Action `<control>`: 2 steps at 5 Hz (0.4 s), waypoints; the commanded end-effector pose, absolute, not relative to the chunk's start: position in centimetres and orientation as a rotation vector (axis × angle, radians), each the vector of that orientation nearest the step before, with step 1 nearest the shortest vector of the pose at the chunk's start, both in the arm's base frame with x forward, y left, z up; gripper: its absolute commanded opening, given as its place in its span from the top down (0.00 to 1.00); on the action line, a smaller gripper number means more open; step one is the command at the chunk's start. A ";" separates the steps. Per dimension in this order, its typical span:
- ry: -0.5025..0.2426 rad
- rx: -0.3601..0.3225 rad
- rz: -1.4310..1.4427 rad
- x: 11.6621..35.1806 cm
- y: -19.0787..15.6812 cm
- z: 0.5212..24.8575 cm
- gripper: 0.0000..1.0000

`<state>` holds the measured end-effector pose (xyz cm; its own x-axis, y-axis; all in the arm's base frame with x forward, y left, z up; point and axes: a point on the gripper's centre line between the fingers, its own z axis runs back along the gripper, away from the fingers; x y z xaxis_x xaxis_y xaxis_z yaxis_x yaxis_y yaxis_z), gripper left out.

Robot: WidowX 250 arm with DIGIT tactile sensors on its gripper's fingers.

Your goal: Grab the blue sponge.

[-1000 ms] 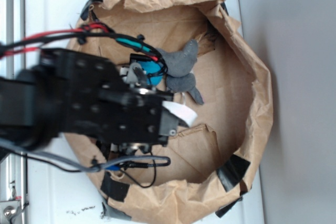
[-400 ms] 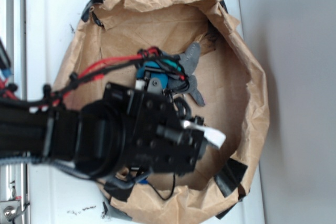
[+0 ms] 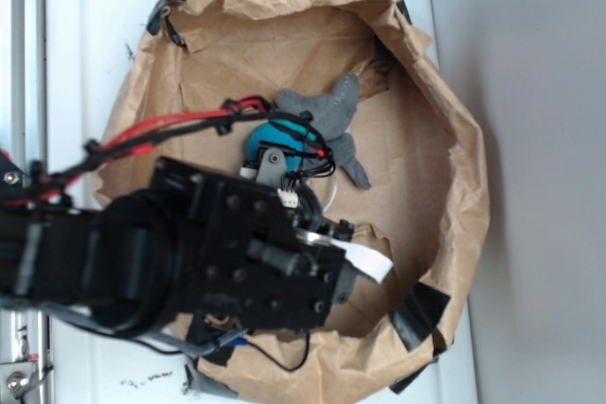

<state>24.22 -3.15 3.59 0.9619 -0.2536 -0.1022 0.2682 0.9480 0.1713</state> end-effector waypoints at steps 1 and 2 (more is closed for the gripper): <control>-0.051 0.071 -0.213 24.6 -0.8 8.8 1.00; -0.149 -0.036 -0.205 23.5 0.6 12.3 1.00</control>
<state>23.05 0.12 11.64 0.9685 -0.2194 0.1175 0.2244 0.9740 -0.0308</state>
